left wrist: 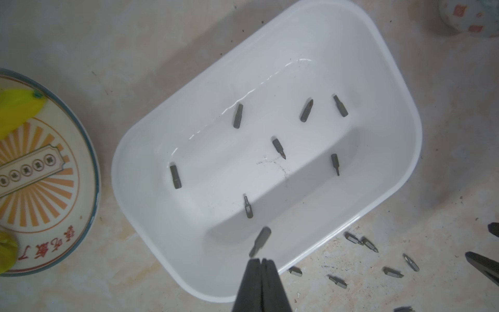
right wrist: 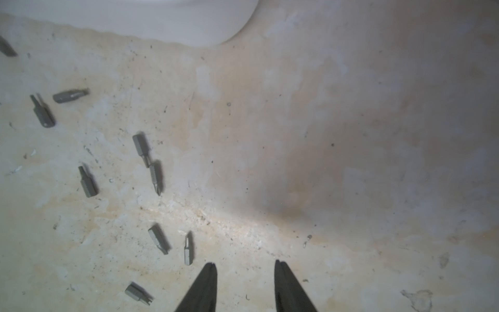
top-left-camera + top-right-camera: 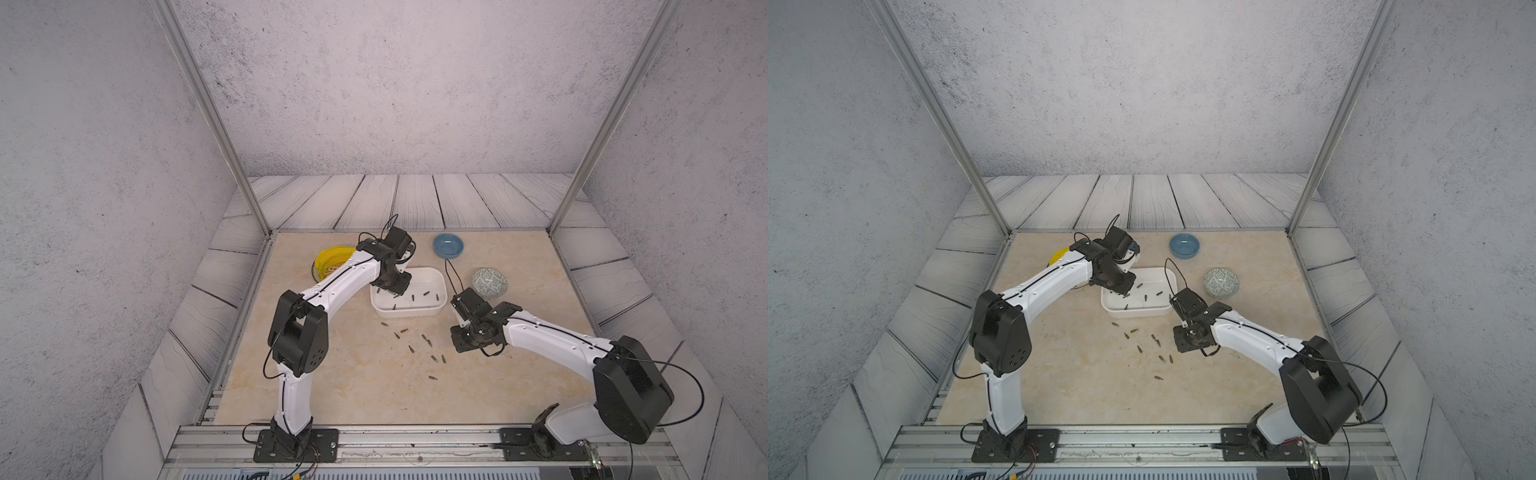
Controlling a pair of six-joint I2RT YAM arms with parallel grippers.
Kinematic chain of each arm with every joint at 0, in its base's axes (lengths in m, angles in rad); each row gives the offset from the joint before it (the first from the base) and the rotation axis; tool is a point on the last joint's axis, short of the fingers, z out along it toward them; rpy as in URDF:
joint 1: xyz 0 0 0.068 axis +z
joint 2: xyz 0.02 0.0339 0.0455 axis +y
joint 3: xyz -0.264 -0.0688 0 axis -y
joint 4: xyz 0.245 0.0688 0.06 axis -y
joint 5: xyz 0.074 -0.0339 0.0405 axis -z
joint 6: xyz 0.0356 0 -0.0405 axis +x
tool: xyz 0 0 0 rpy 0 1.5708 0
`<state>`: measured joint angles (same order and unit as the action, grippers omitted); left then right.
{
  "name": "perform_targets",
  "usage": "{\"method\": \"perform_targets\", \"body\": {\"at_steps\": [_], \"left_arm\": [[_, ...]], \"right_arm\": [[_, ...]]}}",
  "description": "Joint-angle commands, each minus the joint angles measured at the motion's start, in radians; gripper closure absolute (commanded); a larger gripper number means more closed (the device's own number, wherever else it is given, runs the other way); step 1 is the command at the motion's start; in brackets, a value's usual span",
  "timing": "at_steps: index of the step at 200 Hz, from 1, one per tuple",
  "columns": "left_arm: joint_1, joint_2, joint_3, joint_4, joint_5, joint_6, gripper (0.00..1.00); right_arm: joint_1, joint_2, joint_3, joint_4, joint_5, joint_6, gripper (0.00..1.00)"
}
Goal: Put the bit on the desktop into the storage box
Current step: Place the screwdriver bit in the storage box.
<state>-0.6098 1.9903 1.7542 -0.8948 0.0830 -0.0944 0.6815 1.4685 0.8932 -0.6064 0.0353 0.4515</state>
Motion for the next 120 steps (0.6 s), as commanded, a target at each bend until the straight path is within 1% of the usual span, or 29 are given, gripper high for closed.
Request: {"method": "perform_targets", "body": {"at_steps": [1, 28, 36, 43, 69, 120], "left_arm": [[0.004, 0.033, -0.012, -0.022, 0.014, -0.004, 1.00], [0.007, 0.051, -0.027, -0.007, 0.011, -0.014, 1.00], [0.007, 0.048, -0.027, -0.010, 0.010, -0.018, 0.98], [0.007, 0.041, -0.031, -0.011, 0.008, -0.021, 0.96], [0.007, -0.031, -0.084, 0.024, -0.005, -0.041, 0.81], [0.008, -0.122, -0.182, 0.027, -0.017, -0.065, 0.66]], "right_arm": [[0.041, 0.026, 0.016, 0.005, 0.028, 0.024, 0.60], [0.107, 0.063, 0.023, 0.005, 0.056, 0.044, 0.60], [0.122, 0.073, 0.025, 0.003, 0.065, 0.051, 0.60], [0.133, 0.077, 0.027, 0.001, 0.072, 0.055, 0.61], [0.165, 0.084, 0.036, -0.004, 0.074, 0.068, 0.61], [0.215, 0.114, 0.039, -0.020, 0.100, 0.101, 0.62]]}}
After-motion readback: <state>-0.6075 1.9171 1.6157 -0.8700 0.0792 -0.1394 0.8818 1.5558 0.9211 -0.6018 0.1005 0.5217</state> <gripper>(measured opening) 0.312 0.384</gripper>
